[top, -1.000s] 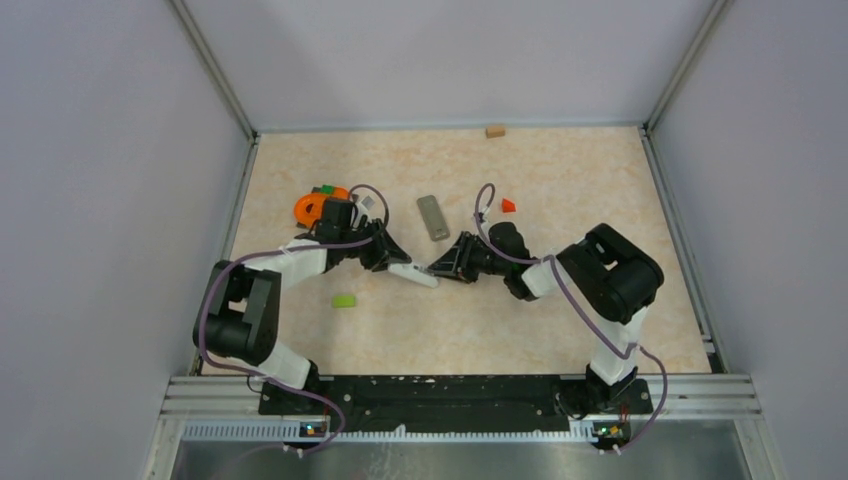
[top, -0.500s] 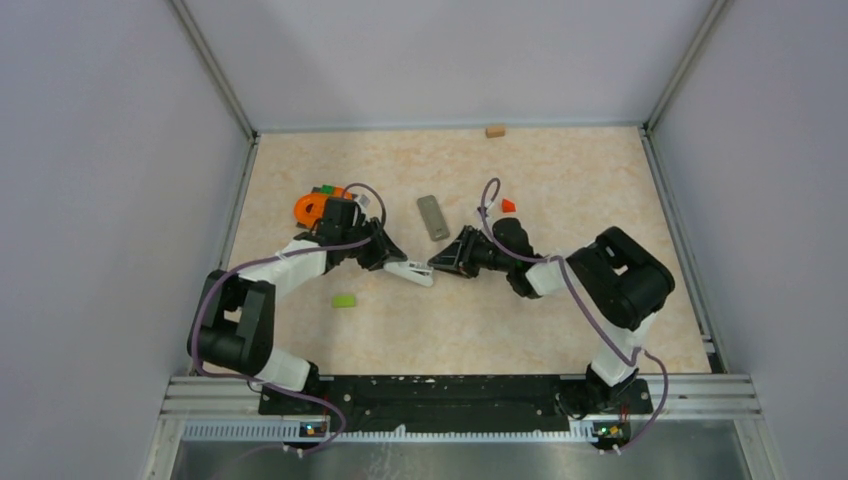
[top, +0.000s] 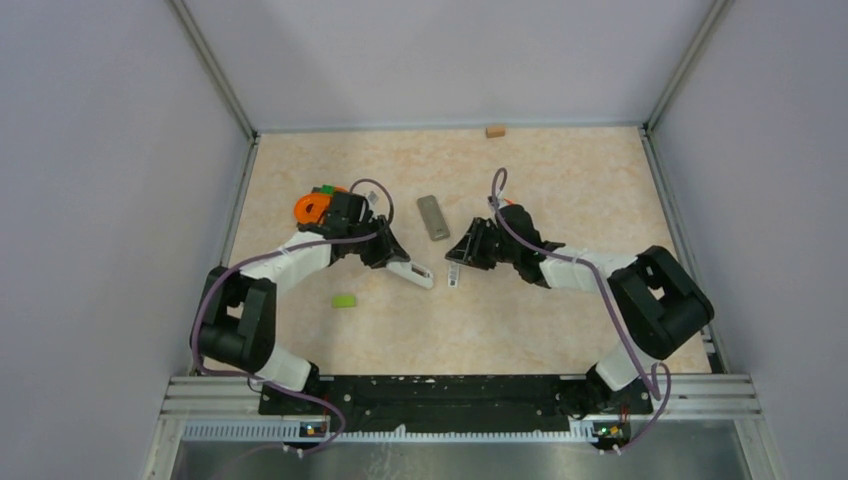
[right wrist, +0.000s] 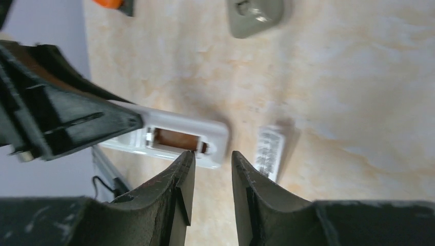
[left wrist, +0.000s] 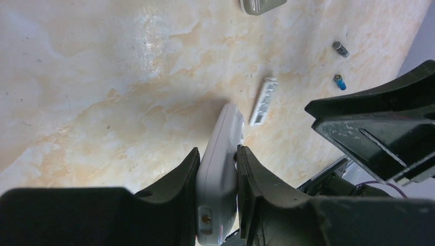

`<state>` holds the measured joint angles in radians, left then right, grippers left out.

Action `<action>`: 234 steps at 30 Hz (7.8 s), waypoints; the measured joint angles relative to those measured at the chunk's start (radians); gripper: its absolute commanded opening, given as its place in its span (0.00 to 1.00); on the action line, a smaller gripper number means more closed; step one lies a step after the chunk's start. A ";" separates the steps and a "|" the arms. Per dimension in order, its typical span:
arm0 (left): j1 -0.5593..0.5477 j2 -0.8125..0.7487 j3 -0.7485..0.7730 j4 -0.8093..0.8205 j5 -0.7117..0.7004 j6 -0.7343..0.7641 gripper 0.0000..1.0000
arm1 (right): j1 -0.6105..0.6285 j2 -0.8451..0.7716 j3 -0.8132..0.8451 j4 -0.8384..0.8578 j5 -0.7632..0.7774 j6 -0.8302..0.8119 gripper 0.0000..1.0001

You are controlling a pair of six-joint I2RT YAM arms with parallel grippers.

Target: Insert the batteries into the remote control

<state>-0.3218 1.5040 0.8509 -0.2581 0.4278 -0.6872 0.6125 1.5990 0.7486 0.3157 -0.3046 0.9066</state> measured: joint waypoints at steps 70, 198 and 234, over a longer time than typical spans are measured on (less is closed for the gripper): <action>0.047 -0.284 0.091 0.514 0.469 -0.137 0.00 | 0.016 -0.101 0.134 0.414 -0.469 0.037 0.59; 0.078 -0.335 0.120 0.255 0.336 0.202 0.00 | -0.297 0.221 0.416 -0.949 0.472 0.332 0.01; 0.058 -0.087 0.249 0.134 0.596 -0.098 0.00 | 0.314 -0.326 0.468 -0.401 0.332 -0.613 0.00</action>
<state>-0.2642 1.4170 1.1000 -0.1246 1.0241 -0.7853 0.9264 1.2728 1.2167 -0.0849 0.0277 0.2935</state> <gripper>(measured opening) 0.306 0.081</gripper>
